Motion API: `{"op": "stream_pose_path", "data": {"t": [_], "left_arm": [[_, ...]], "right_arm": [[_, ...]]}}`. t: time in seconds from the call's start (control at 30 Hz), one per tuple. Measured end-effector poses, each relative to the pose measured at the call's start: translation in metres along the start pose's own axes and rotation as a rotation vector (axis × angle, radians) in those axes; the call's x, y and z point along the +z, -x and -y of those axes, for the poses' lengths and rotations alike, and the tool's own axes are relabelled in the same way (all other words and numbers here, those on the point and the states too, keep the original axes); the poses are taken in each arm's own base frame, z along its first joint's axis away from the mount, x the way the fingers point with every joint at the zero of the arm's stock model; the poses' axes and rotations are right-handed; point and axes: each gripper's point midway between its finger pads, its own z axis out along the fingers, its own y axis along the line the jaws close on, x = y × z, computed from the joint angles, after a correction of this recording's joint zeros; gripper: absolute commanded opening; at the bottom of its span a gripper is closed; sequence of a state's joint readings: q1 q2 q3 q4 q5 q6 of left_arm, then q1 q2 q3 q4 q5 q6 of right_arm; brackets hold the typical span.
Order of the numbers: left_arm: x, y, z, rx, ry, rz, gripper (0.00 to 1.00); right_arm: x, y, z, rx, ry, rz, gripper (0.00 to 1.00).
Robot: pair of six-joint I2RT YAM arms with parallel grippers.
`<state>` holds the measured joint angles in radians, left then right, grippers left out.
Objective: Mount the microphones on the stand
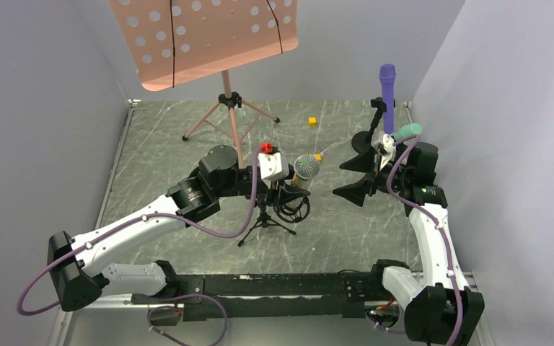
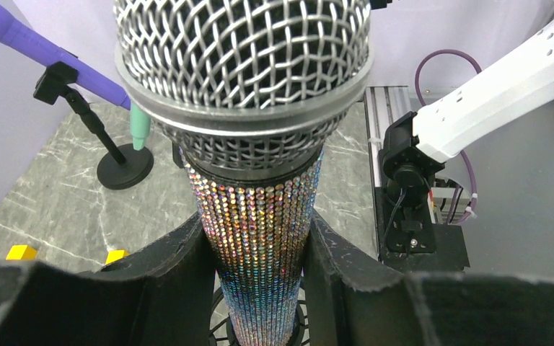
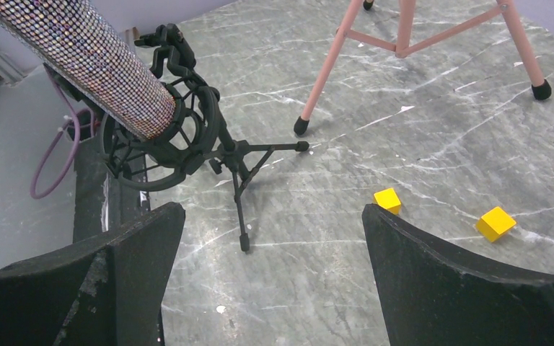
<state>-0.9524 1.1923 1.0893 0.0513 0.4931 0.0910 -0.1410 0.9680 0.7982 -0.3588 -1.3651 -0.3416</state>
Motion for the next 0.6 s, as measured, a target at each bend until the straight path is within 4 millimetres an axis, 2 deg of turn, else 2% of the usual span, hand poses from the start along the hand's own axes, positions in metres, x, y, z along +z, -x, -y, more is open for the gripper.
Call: {"op": "stream_pose_path", "data": {"t": [0.6], "left_arm": [[0.0034, -0.0099, -0.0034, 0.006, 0.012, -0.035, 0.00]], "right_arm": [[0.0000, -0.0005, 0.0010, -0.005, -0.002, -0.001, 1.00]]}}
